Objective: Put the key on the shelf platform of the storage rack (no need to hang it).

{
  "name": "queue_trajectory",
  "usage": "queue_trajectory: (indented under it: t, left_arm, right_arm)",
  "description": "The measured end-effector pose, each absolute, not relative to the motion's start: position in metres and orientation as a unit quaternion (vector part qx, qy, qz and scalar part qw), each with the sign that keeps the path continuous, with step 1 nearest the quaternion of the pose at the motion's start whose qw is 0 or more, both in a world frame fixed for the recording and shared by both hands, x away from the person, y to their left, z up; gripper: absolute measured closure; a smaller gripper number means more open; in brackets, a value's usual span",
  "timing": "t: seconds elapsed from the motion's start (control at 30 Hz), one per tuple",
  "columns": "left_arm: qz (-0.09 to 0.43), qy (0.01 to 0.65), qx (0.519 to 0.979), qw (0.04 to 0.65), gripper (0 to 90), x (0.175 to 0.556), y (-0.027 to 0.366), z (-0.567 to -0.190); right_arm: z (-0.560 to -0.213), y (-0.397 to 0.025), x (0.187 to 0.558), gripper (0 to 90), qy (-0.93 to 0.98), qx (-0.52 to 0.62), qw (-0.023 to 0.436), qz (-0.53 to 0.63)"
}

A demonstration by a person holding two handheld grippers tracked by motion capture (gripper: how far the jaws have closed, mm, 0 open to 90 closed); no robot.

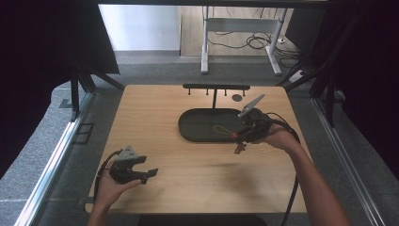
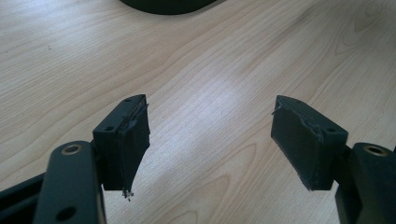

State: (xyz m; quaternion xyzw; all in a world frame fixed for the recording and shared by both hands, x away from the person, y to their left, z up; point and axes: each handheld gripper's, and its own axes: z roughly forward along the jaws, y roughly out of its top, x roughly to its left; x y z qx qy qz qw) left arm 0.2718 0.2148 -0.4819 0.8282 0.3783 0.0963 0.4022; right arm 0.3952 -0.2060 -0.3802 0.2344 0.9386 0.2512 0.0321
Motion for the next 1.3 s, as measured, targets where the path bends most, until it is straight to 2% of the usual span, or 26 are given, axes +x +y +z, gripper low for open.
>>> queue_trajectory:
  t: [0.83, 1.3]
  left_arm:
    - [0.092, 0.378, 0.827, 0.406, 28.4, 0.273, 0.216, -0.483]
    - [0.094, 0.382, 0.825, 0.407, 28.4, 0.272, 0.219, -0.484]
  right_arm:
    - [-0.369, -0.192, 0.431, 66.8, 0.937, 0.234, 0.033, 0.255]
    - [-0.363, -0.198, 0.452, 66.8, 0.929, 0.257, 0.041, 0.264]
